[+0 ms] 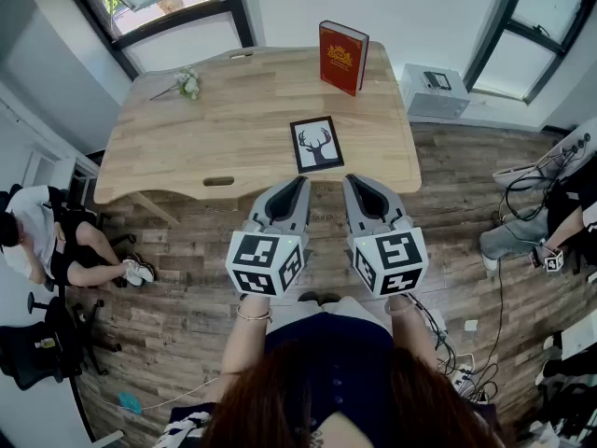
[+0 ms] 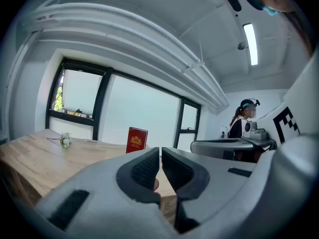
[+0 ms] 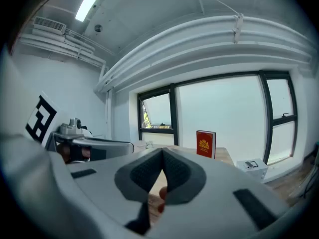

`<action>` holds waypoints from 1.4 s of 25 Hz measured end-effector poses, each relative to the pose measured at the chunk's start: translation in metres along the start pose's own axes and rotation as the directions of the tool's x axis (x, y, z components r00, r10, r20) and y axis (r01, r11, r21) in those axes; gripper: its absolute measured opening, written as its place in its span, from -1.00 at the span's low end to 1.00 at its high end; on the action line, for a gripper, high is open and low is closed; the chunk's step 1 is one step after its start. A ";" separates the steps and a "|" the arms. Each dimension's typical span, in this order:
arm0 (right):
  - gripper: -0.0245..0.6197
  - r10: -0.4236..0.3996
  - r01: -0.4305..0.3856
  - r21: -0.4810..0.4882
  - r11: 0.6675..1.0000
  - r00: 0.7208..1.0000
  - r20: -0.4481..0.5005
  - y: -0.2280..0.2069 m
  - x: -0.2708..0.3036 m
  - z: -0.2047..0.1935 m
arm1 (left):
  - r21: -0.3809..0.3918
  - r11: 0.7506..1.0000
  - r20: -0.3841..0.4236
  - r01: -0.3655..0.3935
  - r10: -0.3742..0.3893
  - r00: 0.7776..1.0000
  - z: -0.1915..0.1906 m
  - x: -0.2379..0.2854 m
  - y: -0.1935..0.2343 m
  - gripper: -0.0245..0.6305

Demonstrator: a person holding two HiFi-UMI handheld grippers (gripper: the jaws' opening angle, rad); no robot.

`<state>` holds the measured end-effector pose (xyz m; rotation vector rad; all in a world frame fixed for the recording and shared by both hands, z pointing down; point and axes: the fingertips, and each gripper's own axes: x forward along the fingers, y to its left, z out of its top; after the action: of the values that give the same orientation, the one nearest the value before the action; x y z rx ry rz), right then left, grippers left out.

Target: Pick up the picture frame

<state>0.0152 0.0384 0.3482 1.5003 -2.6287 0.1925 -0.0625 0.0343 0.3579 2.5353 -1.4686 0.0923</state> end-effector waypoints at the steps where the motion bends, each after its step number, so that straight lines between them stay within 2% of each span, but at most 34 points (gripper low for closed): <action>1: -0.85 0.000 0.000 -0.002 1.000 1.000 0.004 -0.003 0.001 0.000 | -0.002 1.000 0.000 -0.002 0.002 1.000 0.000 0.003 0.000 -0.81; 13: -0.85 0.042 -0.042 0.009 0.999 0.999 -0.003 -0.037 0.012 -0.007 | -0.025 0.997 -0.007 -0.069 0.069 0.998 -0.003 0.034 -0.001 -0.81; 18: -0.85 0.089 -0.088 0.085 0.992 0.996 -0.004 -0.042 0.020 -0.014 | -0.041 0.995 -0.032 -0.088 0.087 0.996 -0.009 0.041 0.006 -0.81; 26: -0.85 0.081 -0.078 0.095 0.992 0.996 -0.027 -0.055 0.045 -0.019 | -0.050 0.996 -0.048 -0.077 0.074 0.996 -0.010 0.068 0.023 -0.81; 35: -0.85 0.050 -0.044 0.083 0.996 0.997 -0.064 -0.070 0.090 -0.020 | -0.073 0.995 -0.066 -0.064 0.059 0.996 -0.007 0.104 0.060 -0.81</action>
<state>0.0312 -0.0697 0.3858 1.4306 -2.6354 0.3513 -0.0618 -0.0811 0.3904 2.4060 -1.4973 0.1244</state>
